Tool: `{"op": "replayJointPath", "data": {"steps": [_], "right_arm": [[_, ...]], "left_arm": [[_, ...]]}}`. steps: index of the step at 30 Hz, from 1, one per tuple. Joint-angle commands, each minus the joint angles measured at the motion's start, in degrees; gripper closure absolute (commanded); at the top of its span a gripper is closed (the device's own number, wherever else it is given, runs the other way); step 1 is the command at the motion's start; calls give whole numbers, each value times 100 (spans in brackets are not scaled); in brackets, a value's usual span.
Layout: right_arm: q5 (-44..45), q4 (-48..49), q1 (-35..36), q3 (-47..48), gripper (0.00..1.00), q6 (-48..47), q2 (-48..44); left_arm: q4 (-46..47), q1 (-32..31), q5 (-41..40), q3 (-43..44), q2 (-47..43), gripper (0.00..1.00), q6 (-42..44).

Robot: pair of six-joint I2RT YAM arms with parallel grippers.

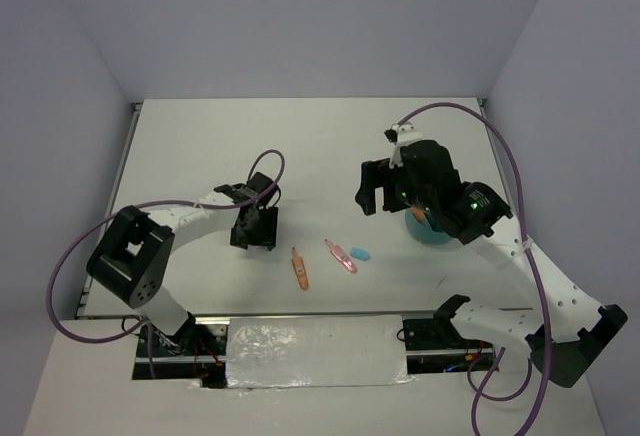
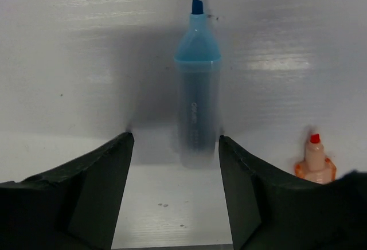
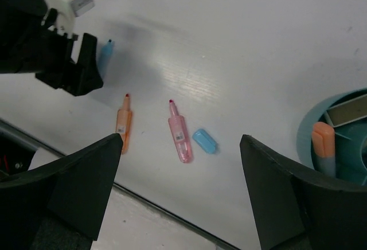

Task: Sort the stationery into containers
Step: Pick up the pen from the center of the board.

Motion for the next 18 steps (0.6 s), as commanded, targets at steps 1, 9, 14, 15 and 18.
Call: {"op": "replayJointPath", "data": {"steps": [1,9,14,15,18], "right_arm": [[-734,414,47,-19,10,-300,-126],[-725,475,56,-387,0,-274,6],[-1209,696,56,-897,3,-509,418],[-1070,731,56,-1003,8,-554,506],[-709,705,47,-1144,33,-528,1006]], "left_arm": [[282,-33,-264,-28,174,27,-134],[449,-51,-229,-46,543,63,-204],[371,-60,-229,-2,456,100,-134],[258,-60,-238,76,421,100,-125],[37,-42,-238,296,123,100,-134]]}}
